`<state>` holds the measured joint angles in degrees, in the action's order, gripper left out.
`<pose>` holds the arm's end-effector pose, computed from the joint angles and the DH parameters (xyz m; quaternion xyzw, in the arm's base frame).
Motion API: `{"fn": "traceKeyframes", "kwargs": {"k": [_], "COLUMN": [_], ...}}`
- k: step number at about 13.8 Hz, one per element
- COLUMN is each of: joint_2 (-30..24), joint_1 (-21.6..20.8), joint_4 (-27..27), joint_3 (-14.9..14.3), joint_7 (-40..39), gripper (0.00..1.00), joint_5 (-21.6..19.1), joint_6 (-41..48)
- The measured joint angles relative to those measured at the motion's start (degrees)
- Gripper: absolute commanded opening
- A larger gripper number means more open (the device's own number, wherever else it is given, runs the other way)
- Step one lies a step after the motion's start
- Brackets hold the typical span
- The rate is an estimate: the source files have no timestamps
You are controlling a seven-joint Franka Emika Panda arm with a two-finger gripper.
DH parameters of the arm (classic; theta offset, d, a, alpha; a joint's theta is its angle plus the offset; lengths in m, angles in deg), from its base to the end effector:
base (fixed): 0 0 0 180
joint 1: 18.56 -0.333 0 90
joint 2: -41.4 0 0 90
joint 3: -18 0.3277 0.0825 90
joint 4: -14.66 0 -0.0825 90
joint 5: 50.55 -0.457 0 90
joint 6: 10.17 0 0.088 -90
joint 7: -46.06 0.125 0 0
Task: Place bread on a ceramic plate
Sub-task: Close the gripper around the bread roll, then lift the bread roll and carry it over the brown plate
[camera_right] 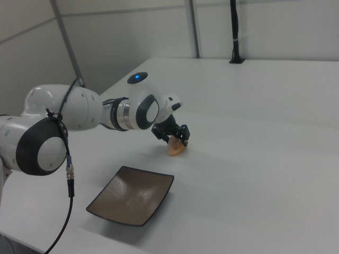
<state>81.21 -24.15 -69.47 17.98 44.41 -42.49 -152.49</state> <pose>0.8176 0.0788 0.2544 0.9797 0.1100 0.1610 0.0459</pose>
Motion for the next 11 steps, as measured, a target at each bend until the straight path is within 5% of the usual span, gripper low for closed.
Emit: {"fn": "traceKeyframes", "kwargs": {"k": [3,11], "joint_2": [-0.04,-6.13], "joint_1": [0.04,0.19], "joint_4": [0.04,-0.78], "joint_3": [0.00,0.00], "joint_7": [0.00,0.10], "gripper": [0.24,0.25], "joint_5": [0.00,-0.01], "joint_6": [0.00,2.27]}}
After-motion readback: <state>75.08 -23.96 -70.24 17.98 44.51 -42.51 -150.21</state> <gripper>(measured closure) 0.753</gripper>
